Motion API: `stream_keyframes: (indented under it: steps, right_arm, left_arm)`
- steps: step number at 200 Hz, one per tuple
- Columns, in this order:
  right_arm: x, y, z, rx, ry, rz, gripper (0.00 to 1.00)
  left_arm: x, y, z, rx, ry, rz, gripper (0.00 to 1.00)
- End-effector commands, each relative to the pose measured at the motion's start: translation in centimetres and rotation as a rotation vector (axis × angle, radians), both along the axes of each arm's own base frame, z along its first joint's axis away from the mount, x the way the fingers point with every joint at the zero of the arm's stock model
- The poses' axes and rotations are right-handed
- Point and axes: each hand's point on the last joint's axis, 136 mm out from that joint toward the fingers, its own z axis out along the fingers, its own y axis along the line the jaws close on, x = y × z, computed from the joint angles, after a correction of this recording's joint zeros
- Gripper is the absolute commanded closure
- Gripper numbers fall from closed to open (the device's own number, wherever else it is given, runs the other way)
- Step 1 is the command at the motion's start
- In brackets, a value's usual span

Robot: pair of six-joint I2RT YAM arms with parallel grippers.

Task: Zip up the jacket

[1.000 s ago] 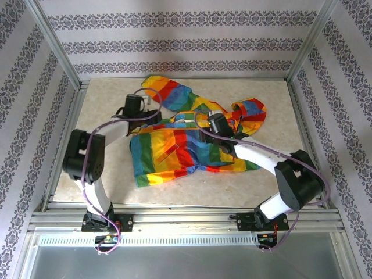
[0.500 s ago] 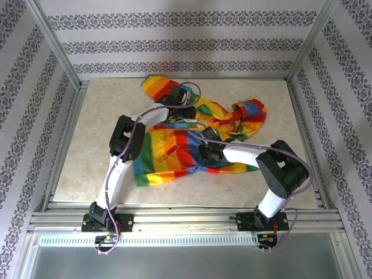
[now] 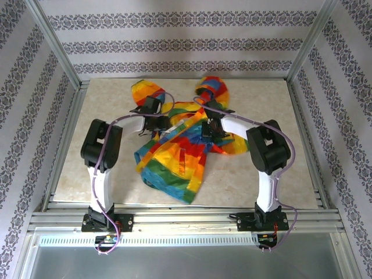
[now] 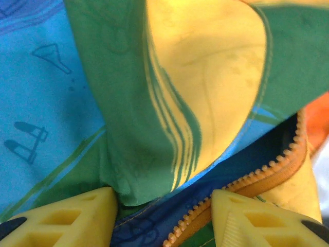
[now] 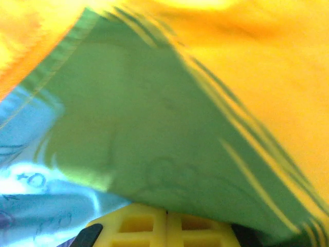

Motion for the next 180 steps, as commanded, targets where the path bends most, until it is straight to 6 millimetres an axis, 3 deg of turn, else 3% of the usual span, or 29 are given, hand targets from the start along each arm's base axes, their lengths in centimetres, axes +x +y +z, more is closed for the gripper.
stream_keyframes:
  steps: [1, 40, 72, 95, 119, 136, 159, 180]
  right_arm:
    - [1.0, -0.5, -1.3, -0.078, 0.072, 0.048, 0.97]
    - [5.7, 3.3, 1.7, -0.028, 0.001, 0.114, 0.94]
    - [5.7, 4.3, 6.2, -0.017, -0.069, 0.151, 0.82]
    - [3.3, 4.2, 8.2, -0.007, -0.084, 0.179, 0.75]
    - [-0.8, 4.6, 8.1, 0.008, -0.058, 0.214, 0.72]
    - [-4.3, 5.7, 6.9, 0.018, -0.021, 0.250, 0.72]
    - [-8.8, 7.4, 4.5, 0.023, 0.037, 0.296, 0.72]
    - [-11.4, 8.5, 2.1, 0.015, 0.081, 0.322, 0.74]
  left_arm:
    - [-5.1, 4.2, -3.4, 0.094, 0.146, 0.103, 0.49]
    - [-9.1, 7.2, -2.7, 0.116, 0.167, 0.163, 0.47]
    - [-10.8, 7.8, 0.8, 0.115, 0.101, 0.144, 0.44]
    - [-12.4, 7.8, 3.2, 0.083, 0.064, 0.136, 0.44]
    - [-14.9, 7.5, 4.5, 0.042, 0.061, 0.121, 0.46]
    - [-16.8, 6.7, 4.7, 0.008, 0.071, 0.106, 0.50]
    - [-19.0, 4.1, 4.1, -0.021, 0.075, 0.059, 0.56]
    - [-20.2, 1.6, 2.8, -0.048, 0.090, 0.026, 0.60]
